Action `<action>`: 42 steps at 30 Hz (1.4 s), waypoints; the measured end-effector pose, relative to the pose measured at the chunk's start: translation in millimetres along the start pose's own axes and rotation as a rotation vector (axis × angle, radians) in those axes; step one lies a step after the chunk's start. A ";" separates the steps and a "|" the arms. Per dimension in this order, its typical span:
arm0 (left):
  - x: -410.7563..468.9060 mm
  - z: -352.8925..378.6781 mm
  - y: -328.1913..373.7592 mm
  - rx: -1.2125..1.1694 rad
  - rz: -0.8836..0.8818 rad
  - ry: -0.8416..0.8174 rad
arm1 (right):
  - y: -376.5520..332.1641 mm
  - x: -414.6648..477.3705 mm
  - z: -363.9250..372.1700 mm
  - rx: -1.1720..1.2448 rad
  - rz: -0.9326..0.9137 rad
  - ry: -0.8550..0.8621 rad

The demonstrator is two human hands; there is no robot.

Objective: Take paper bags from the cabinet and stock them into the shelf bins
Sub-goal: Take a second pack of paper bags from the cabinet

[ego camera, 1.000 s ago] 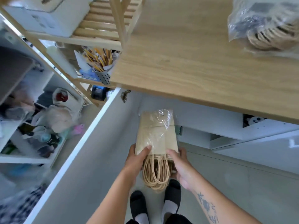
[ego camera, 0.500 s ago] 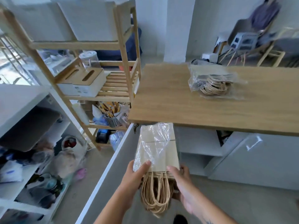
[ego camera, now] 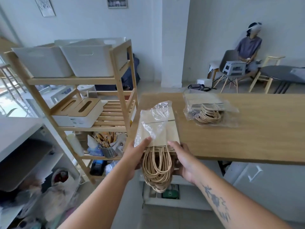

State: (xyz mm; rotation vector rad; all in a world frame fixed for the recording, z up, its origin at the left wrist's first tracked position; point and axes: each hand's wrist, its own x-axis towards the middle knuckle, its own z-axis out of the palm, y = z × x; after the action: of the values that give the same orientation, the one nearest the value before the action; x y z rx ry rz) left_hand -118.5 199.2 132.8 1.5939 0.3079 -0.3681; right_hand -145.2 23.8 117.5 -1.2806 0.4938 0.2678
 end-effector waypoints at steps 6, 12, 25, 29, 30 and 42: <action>78.0 34.4 38.0 -0.030 -0.006 0.041 | -54.4 93.2 -18.2 -0.079 0.022 -0.059; 151.4 63.3 62.2 -0.069 -0.054 0.140 | -86.9 180.3 -24.9 -0.128 0.044 -0.066; 333.0 40.3 103.8 -0.074 -0.126 0.212 | -126.0 330.7 28.6 -0.030 0.042 0.027; 387.3 28.5 129.3 -0.021 -0.091 0.203 | -148.7 375.4 55.0 -0.001 0.019 0.072; 398.2 26.1 134.7 -0.011 -0.097 0.189 | -153.4 385.3 59.8 -0.002 0.018 0.081; 425.1 31.4 193.0 0.761 0.356 0.267 | -202.5 399.7 47.4 -0.155 -0.132 0.123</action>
State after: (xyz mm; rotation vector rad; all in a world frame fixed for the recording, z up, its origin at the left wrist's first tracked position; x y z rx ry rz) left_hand 346.4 145.7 130.2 2.4068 0.0738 0.0242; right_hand 303.1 -18.1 101.2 -1.4809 0.4980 0.1189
